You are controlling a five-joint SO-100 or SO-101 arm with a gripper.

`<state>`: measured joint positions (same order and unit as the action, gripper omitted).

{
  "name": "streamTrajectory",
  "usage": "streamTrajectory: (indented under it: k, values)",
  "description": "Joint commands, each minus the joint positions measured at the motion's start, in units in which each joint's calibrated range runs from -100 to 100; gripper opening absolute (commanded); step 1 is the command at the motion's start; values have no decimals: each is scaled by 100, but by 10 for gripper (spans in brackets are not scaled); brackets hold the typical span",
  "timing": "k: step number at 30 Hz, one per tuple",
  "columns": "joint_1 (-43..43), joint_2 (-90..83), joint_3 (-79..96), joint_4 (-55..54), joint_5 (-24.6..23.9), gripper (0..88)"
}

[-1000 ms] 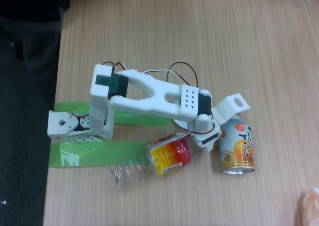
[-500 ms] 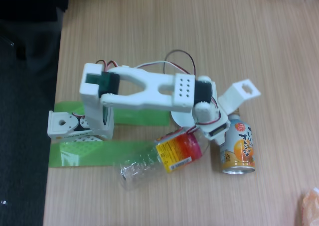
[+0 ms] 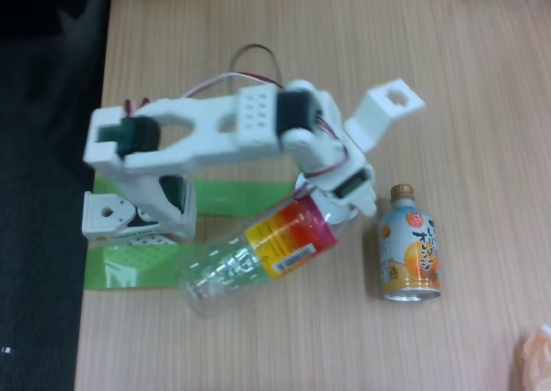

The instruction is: Pick up the plastic bottle and stand it up on the white place

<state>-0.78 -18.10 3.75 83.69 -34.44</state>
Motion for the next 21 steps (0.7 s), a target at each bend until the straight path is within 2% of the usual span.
streamTrajectory:
  k: [1,8,14,17,21]
  values:
    - [-25,-1050,-189,224,35,95]
    - [-25,-2588,-171,284,46,95]
    - [-62,-2974,155,258,51,94]
    - [-381,-3016,707,249,187,94]
    - [-840,-3041,1286,-369,203,95]
